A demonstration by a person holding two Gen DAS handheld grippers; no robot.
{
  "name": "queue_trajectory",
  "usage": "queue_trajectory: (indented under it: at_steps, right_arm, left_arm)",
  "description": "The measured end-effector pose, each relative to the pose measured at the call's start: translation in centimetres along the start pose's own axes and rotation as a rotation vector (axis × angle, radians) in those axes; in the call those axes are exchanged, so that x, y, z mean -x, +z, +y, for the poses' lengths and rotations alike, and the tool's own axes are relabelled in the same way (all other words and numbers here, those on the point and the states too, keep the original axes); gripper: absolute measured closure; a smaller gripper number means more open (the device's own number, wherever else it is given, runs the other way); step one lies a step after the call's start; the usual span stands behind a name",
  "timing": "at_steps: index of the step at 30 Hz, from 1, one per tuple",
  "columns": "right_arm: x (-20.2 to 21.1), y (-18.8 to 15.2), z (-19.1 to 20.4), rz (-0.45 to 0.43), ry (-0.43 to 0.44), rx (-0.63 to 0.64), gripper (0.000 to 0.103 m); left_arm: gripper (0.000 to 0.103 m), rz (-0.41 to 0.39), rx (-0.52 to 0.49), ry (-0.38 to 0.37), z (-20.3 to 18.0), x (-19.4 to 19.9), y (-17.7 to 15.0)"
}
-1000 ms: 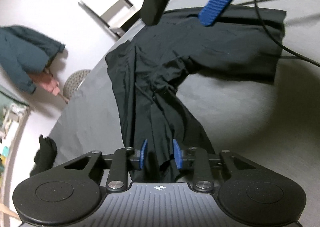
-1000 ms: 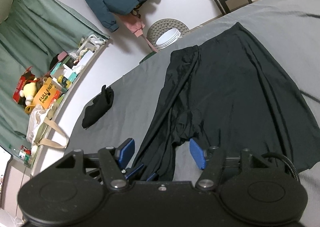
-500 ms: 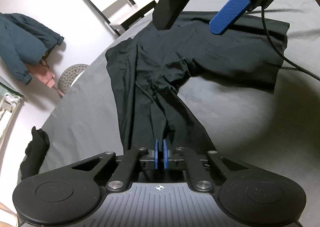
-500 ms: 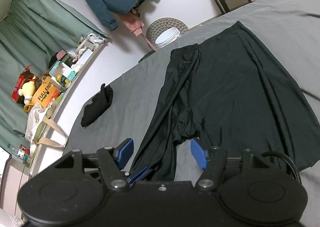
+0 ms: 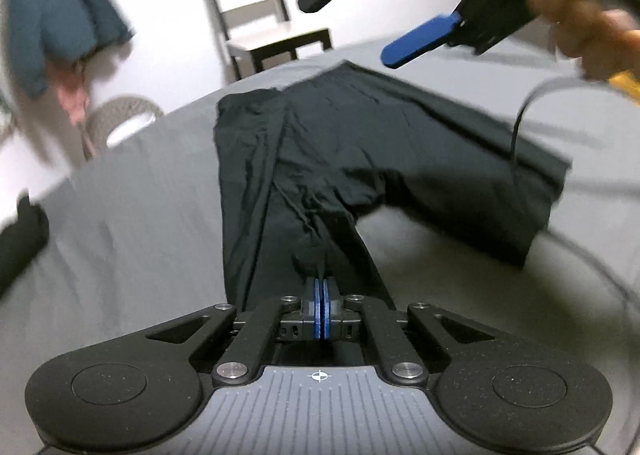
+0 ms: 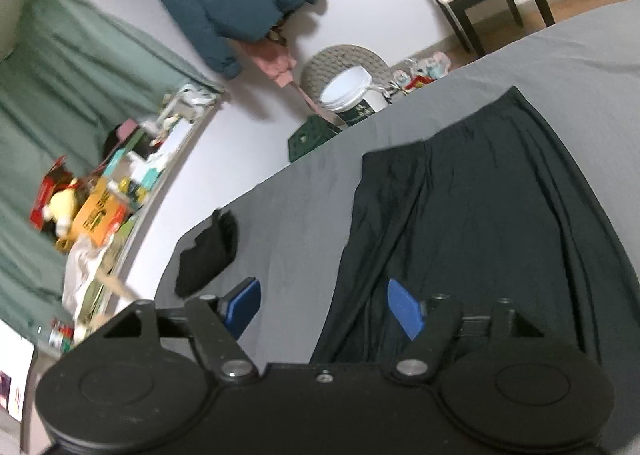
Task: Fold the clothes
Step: 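Grasp the folded waistband with the right gripper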
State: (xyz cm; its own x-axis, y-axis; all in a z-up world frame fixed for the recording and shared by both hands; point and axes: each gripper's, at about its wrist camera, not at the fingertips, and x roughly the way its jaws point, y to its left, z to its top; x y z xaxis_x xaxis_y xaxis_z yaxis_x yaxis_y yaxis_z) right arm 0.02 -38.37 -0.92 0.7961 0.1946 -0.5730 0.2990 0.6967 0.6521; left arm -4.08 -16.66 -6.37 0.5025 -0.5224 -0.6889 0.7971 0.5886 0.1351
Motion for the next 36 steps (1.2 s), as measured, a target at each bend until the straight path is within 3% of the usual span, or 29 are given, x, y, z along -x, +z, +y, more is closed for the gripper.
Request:
queue_trajectory:
  at_steps: [1,3,4,10,18,21,24,28,32,36]
  right_arm:
    - [-1.3,1.5,-0.5,0.014,-0.019,-0.013,0.036]
    - [-4.3,4.1,-1.9,0.045,-0.058,-0.025,0.055]
    - [-5.7,5.2,-2.5,0.054,-0.080,-0.023,0.058]
    - [-12.2,10.0,-4.9,0.040,-0.219,0.011,0.062]
    - [-16.0,11.4,-5.1,0.075,-0.202,0.051,0.077]
    - [-16.2,11.1,-4.8,0.081,-0.222,0.081,0.077]
    - [-15.2,10.5,-4.6,0.068,-0.239,0.083,0.076]
    - [-10.5,8.0,-3.5,0.082,-0.134,0.072,0.070]
    - [-4.9,0.9,-1.4,0.198,-0.014,0.143,0.065]
    - [-2.9,-5.6,-0.5,0.255,0.047,0.174,0.066]
  left_arm:
    - [0.101,-0.008,0.018,-0.007,0.3,0.1,0.0]
    - [0.101,-0.024,0.044,-0.031,0.7,0.5,-0.2]
    - [0.101,-0.034,0.053,-0.044,0.8,0.6,-0.3]
    - [0.101,-0.104,0.077,-0.112,1.4,1.4,-0.6]
    - [0.101,-0.121,0.128,-0.155,2.5,1.4,-0.8]
    - [0.101,-0.093,0.077,-0.093,1.6,1.3,-0.9]
    - [0.100,-0.074,0.007,-0.043,0.4,1.2,-0.8]
    - [0.100,-0.061,0.015,-0.044,0.8,1.1,-0.7]
    - [0.100,-0.083,0.212,-0.061,4.8,1.8,-0.9]
    - [0.100,-0.118,0.554,-0.079,10.8,1.9,-2.2]
